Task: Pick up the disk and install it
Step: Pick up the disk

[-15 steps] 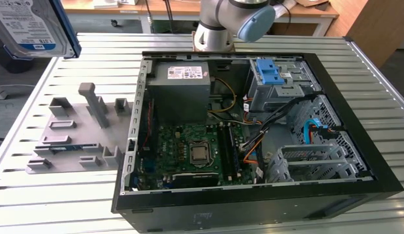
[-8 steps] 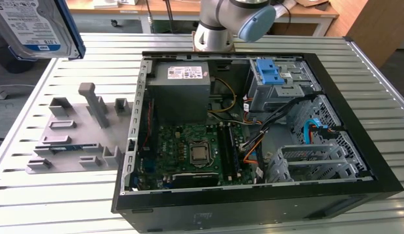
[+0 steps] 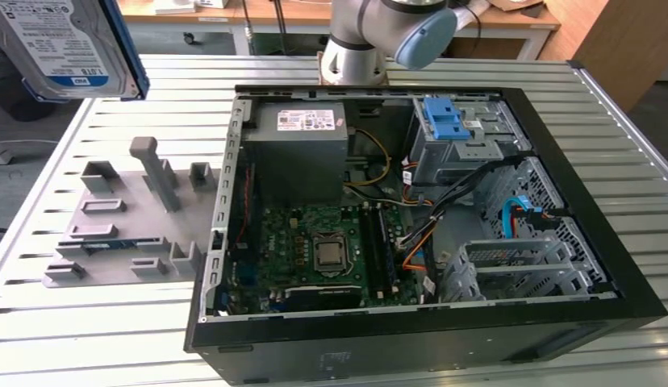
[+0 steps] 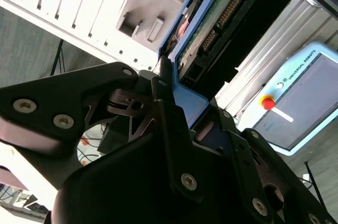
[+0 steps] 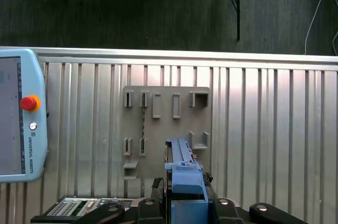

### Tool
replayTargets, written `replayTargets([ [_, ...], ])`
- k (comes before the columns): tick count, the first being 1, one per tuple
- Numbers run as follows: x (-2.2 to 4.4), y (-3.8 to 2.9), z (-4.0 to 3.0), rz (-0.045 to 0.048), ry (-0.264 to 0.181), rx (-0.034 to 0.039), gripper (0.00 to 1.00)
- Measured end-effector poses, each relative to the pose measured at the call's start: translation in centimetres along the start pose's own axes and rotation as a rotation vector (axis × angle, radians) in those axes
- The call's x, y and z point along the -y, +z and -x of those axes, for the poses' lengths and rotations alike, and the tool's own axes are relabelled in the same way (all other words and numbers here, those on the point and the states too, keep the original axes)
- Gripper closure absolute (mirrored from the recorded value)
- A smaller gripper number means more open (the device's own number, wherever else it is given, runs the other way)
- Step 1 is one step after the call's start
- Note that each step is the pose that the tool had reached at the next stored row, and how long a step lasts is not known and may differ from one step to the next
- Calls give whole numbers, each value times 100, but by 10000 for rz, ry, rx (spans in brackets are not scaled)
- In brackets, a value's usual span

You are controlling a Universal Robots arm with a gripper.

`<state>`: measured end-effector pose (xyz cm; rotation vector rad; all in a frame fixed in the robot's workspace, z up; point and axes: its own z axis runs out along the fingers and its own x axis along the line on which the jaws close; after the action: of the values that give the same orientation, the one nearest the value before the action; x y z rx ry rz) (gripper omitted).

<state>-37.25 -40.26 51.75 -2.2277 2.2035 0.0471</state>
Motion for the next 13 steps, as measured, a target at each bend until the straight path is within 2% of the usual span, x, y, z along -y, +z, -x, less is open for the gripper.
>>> replayTargets([
  [13,171,-4,-59,4,0,0,64],
])
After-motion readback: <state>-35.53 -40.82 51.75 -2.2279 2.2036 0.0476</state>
